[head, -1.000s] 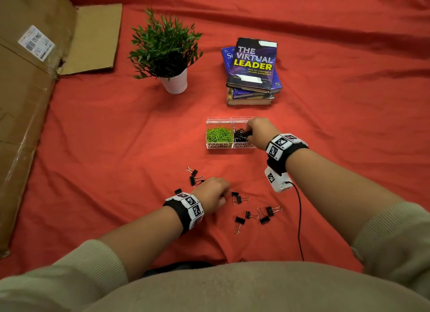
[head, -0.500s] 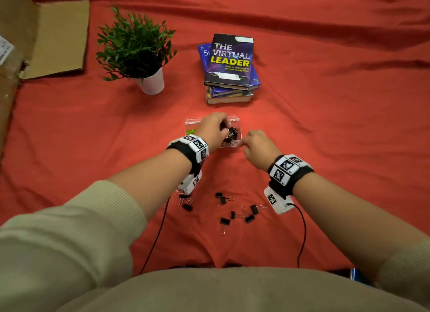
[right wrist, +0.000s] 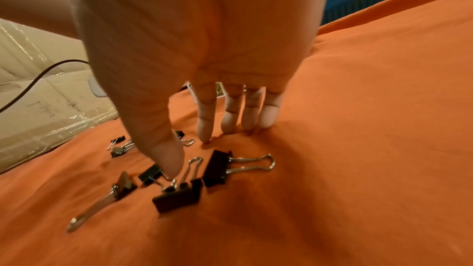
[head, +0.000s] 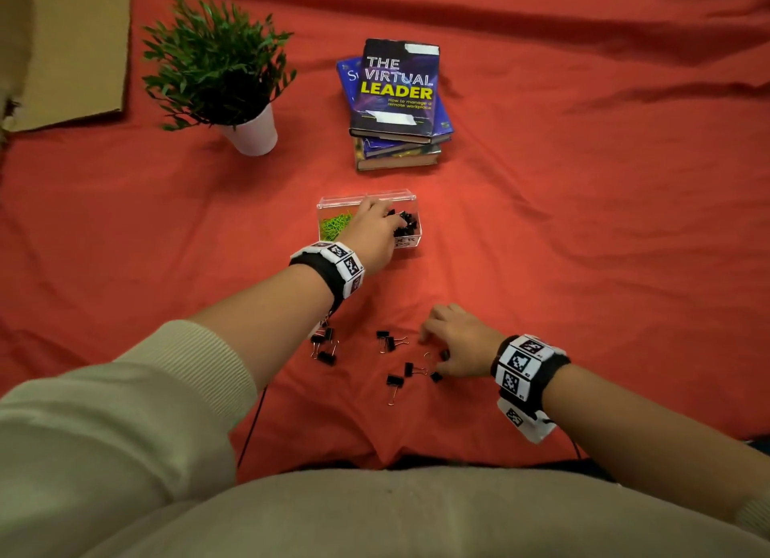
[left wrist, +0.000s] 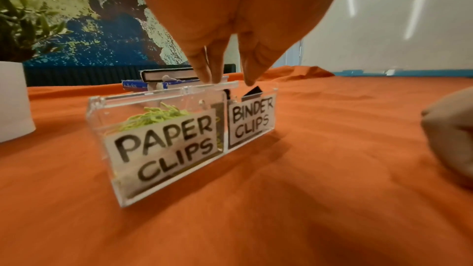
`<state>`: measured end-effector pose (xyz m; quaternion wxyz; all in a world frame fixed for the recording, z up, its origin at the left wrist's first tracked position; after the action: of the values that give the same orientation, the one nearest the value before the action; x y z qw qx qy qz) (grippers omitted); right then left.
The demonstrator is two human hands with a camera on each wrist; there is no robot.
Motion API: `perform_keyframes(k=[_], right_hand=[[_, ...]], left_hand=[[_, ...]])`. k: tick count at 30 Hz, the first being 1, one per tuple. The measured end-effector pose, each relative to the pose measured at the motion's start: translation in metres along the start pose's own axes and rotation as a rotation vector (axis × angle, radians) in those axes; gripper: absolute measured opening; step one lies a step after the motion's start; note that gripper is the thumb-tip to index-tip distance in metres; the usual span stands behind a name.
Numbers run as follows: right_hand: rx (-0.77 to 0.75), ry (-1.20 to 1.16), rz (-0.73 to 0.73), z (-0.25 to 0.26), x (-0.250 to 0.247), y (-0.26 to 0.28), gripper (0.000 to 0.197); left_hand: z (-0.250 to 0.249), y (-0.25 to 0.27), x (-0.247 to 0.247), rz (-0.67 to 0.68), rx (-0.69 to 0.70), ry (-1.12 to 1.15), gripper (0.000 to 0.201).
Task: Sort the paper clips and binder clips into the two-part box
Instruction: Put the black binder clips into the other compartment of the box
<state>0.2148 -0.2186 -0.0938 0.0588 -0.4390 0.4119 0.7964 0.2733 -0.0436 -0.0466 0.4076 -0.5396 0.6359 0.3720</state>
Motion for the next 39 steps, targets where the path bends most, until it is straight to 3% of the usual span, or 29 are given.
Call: perform_keyframes(k=[3,7,11,14,21,26,34,39], right_hand=[[-0.011,0.022,0.043,-0.001,0.005,0.003,0.040],[0.026,-0.078,0.091,-0.001,0.007,0.000,0.027],[0.068,-0.143,0.007,-0.003,0.002,-0.002,0.022],[0.068,-0.191,-0.096,-0.008,-0.005,0.002,0.021],[0.070,-0.048,-0.054,-0.014,0.011,0.013,0.031],[0.040,-0.157,-0.148,-0.006,-0.001,0.016,0.024],[0.066,-0.006,-0.070,0.007,0.018,0.012,0.032],[0.064,-0.151,-0.072,0.006,0.014,0.010,0.027]], left_hand=[[-0.011,0.029,0.000,-0.068,0.026,0.034,0.027],[-0.032,0.079,0.040,0.179,0.055,0.081,0.020],[-0.040,0.116,0.072,0.322,0.045,0.094,0.032],[-0.038,0.121,0.079,0.320,0.030,0.105,0.033],[-0.031,0.122,0.079,0.309,0.012,0.099,0.015],[-0.030,0.124,0.076,0.315,0.006,0.055,0.025],[-0.043,0.119,0.073,0.204,-0.065,0.254,0.024],[-0.054,0.117,0.090,0.299,-0.092,0.149,0.027]])
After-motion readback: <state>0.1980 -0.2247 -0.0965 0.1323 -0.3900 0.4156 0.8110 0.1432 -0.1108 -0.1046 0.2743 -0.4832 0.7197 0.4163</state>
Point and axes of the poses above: each hand's wrist, its own y-axis away from the middle knuckle, its own x-axis out of the palm, z = x × y, the point moved 7 cm from there along -y, towards the middle knuckle, and after that the axes turned 12 degrees about x, right-handed, at the moved point
